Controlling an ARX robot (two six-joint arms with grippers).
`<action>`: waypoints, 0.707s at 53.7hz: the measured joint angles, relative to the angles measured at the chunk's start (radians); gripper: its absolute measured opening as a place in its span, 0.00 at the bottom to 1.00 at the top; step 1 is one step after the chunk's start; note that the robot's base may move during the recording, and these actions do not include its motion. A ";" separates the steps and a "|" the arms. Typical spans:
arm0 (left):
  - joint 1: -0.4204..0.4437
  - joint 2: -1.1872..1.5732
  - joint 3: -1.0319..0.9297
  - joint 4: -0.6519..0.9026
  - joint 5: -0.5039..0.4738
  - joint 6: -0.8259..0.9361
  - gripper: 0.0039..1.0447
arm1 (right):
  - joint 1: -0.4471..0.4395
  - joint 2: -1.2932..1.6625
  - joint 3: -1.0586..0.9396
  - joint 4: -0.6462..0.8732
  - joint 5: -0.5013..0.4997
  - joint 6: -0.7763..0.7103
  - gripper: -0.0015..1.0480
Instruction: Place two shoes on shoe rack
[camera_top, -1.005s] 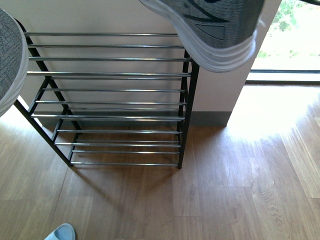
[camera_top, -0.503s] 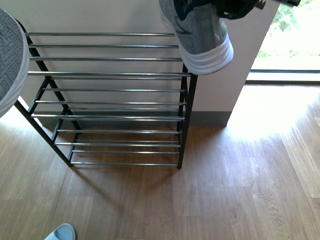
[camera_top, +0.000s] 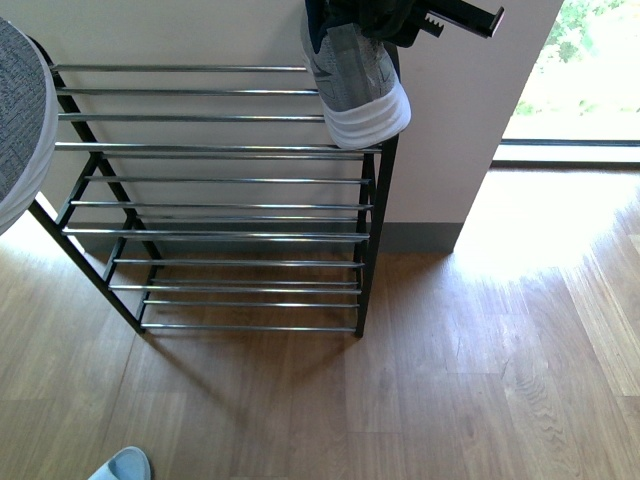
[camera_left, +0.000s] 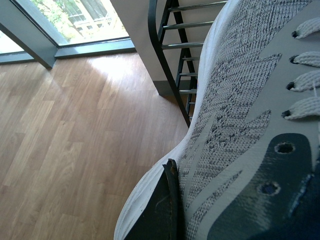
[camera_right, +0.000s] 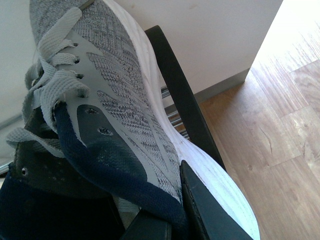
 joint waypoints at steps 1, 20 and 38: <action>0.000 0.000 0.000 0.000 0.000 0.000 0.01 | 0.000 0.002 0.003 0.000 0.000 0.000 0.01; 0.000 0.000 0.000 0.000 0.000 0.000 0.01 | 0.023 0.053 0.070 -0.011 0.005 -0.025 0.01; 0.000 0.000 0.000 0.000 0.000 0.000 0.01 | 0.012 0.073 0.058 0.002 0.053 -0.060 0.01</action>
